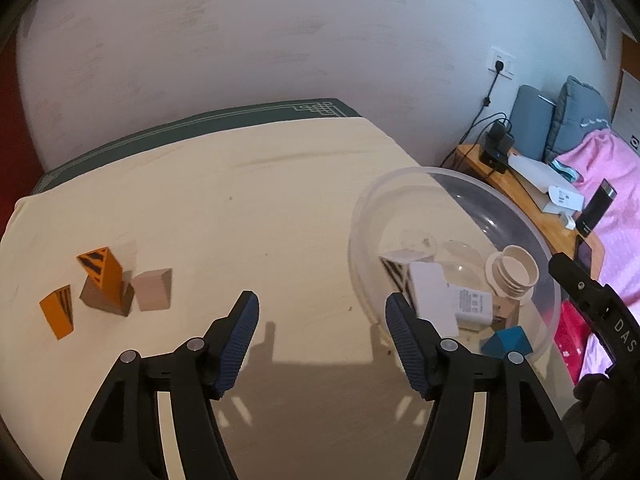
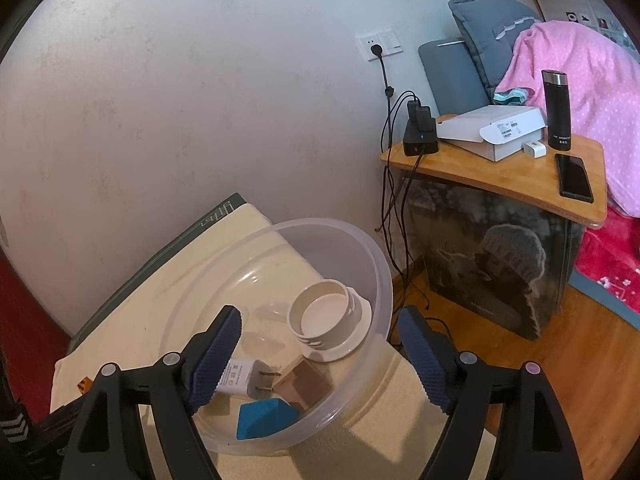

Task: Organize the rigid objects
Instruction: 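Move the left gripper back to the blocks toward the orange rectangular block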

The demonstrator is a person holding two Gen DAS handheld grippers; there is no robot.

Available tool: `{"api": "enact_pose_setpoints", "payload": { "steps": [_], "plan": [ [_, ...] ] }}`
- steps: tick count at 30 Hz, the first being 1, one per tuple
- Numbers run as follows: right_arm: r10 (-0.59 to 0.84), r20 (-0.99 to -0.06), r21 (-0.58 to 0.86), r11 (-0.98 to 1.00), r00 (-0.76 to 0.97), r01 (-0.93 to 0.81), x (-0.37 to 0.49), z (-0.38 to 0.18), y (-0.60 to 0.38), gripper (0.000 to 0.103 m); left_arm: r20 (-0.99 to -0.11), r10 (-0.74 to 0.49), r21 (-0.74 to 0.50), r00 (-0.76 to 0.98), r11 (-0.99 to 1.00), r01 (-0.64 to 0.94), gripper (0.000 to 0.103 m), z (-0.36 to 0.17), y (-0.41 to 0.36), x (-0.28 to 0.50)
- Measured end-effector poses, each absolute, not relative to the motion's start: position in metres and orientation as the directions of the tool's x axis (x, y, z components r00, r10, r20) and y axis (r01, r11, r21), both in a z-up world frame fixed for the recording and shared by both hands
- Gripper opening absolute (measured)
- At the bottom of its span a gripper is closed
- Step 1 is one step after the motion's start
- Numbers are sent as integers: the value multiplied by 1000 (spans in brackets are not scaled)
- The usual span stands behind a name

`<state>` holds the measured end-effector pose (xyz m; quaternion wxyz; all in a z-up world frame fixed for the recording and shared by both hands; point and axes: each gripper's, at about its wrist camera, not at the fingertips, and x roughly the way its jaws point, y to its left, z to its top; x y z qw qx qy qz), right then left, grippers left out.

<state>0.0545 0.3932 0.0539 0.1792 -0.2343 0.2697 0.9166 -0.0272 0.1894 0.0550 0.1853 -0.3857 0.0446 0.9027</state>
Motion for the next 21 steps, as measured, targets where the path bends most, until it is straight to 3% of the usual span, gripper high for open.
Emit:
{"api": "enact_pose_setpoints", "payload": {
  "steps": [21],
  "plan": [
    [199, -533, 355, -829, -822, -431, 49, 53, 379, 89, -708, 189, -86, -680, -979, -183, 71, 51, 108, -34]
  ]
}}
